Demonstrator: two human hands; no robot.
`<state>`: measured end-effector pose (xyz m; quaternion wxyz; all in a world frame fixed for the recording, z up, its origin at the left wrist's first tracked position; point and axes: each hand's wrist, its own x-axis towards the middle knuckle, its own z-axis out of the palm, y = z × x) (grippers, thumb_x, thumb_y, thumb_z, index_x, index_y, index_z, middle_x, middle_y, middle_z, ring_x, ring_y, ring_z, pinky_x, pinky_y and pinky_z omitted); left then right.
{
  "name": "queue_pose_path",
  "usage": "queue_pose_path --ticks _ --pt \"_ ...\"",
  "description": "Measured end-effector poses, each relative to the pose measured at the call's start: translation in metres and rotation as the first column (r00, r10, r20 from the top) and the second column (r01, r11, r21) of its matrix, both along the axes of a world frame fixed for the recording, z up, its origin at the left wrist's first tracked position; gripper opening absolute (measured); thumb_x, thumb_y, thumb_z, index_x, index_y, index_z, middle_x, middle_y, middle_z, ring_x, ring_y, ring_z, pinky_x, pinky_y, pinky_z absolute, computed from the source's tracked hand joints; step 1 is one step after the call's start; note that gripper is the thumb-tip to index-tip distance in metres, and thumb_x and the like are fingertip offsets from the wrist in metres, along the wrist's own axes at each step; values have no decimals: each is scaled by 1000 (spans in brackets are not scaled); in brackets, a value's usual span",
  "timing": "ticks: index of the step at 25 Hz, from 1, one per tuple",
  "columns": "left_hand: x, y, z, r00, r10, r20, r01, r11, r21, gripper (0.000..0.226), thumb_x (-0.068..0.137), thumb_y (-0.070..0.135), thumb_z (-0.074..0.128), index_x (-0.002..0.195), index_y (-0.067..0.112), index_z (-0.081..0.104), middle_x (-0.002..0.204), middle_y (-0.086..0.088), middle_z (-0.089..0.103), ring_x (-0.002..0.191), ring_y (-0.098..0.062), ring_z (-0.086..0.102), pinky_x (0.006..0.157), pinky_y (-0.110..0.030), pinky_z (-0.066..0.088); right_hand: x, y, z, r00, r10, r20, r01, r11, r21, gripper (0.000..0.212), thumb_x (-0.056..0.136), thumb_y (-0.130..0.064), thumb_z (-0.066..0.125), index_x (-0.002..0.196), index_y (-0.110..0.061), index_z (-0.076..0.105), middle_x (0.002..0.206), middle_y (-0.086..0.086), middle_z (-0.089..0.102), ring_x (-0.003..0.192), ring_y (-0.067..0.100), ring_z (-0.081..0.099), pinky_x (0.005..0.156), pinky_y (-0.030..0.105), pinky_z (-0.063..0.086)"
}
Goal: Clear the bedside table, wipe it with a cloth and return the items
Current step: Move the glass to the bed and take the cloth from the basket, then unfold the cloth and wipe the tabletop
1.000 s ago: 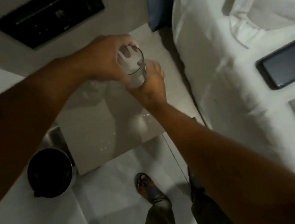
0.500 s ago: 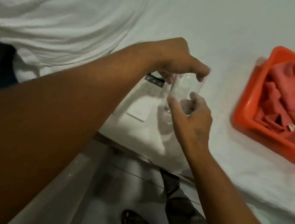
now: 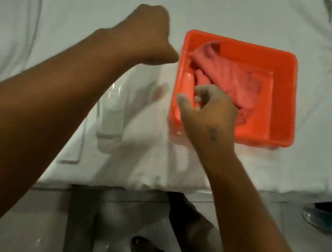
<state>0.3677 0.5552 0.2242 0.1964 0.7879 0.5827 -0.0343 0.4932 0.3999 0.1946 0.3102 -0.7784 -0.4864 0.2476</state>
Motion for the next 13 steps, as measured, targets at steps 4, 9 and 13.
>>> queue_pose_path --ticks 4,9,13 --pt "116 24 -13 876 -483 21 482 870 -105 69 76 25 74 141 17 53 133 -15 61 117 -35 59 97 -46 53 92 32 -10 946 -124 300 221 923 -315 96 72 -65 77 140 -4 46 140 21 51 131 40 47 108 43 39" --pt "149 51 -62 667 -712 -221 700 700 -143 95 70 16 86 151 10 37 144 -20 45 131 -40 46 104 -49 46 131 56 -51 969 -213 123 246 858 -452 124 52 -72 85 141 2 42 137 19 56 124 35 58 91 42 51" --pt "147 60 -58 684 -718 -130 713 695 -89 56 72 11 81 125 8 63 115 -18 63 105 -39 58 80 -41 50 141 57 -61 961 -269 66 274 891 -362 47 72 -38 82 100 -7 60 84 5 57 78 24 54 64 31 35"
